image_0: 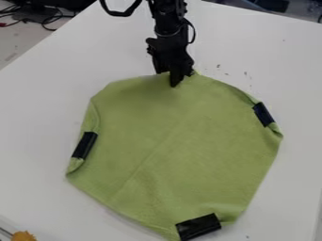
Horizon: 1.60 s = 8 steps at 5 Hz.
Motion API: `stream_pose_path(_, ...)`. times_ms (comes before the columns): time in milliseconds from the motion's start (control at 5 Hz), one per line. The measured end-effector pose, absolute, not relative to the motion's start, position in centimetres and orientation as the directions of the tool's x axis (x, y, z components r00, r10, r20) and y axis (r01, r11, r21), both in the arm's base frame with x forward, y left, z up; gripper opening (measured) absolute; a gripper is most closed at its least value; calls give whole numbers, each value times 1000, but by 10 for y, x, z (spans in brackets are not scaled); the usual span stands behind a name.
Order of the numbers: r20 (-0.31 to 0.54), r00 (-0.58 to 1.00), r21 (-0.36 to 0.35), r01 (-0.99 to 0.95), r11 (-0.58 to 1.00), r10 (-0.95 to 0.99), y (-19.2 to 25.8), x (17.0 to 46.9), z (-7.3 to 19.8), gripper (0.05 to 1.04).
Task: Fold the cloth from top left to bottom right
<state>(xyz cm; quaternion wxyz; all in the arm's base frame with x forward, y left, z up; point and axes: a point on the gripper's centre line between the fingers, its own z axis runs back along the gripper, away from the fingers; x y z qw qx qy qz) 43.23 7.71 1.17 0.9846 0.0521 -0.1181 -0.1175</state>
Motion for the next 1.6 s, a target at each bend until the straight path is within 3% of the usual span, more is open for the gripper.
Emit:
stream_pose_path(200,167,946,185,245,952,-276,76,428,19,219)
stream_pose_path(400,225,928,278,231,932,-297,56,424,73,91)
stream_pose_path(600,283,918,295,191,936,-277,30,401,98,63)
stream_pose_path(800,352,915,216,126,968,-197,1,370,110,62)
stream_pose_path(1000,360,932,97,16,995,-50,-37,320,94,62)
stream_pose_path(1200,297,953,-18,-52,998,55,-67,276,69,67)
stream_pose_path(1400,243,967,-83,-62,995,81,-89,251,51,97)
stream_pose_path(1600,247,968,-81,-13,997,33,-92,250,51,265)
